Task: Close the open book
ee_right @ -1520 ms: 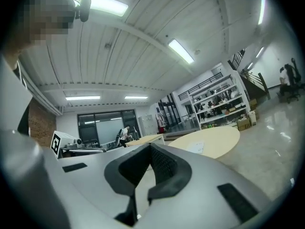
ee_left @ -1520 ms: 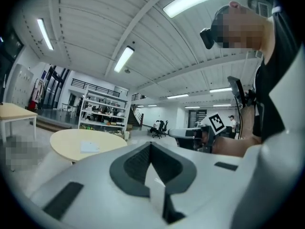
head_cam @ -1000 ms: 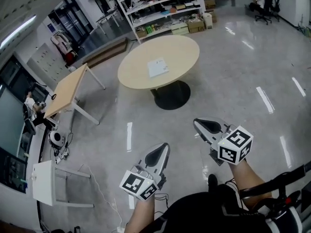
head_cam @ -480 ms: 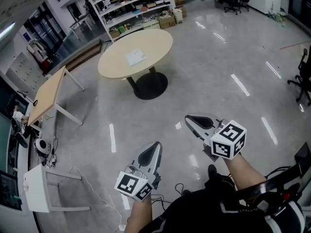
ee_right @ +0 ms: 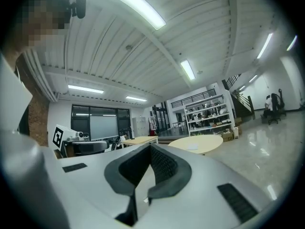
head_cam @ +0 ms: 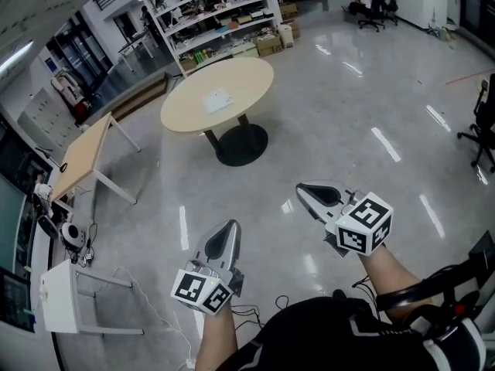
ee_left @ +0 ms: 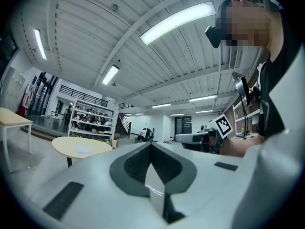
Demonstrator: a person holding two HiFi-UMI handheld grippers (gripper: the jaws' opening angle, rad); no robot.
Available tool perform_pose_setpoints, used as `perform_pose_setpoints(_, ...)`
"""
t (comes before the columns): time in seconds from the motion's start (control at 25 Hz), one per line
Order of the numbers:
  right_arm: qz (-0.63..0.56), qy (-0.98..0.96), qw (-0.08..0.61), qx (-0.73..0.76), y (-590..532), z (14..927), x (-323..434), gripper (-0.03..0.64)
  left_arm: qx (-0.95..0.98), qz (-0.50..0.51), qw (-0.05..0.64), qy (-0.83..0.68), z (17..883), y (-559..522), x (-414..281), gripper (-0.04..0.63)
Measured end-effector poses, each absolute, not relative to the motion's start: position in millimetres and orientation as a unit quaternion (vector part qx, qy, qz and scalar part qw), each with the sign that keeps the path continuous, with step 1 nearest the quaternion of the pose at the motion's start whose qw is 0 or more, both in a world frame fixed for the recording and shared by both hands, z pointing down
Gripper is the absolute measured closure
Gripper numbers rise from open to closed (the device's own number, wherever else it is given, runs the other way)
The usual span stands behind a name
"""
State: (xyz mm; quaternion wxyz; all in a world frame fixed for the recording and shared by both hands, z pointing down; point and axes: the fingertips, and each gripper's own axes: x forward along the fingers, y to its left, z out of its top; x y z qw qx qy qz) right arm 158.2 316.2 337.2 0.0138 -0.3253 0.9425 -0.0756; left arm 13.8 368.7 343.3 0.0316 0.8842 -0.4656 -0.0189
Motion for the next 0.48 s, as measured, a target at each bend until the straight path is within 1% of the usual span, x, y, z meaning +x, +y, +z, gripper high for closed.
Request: perform_pose_setpoints(0.48, -0.076, 0.944, 0.007, -0.321, 318, 341, 185, 0.618, 0.884, -0.014, 0.035, -0.466, 348, 372, 46, 0.604)
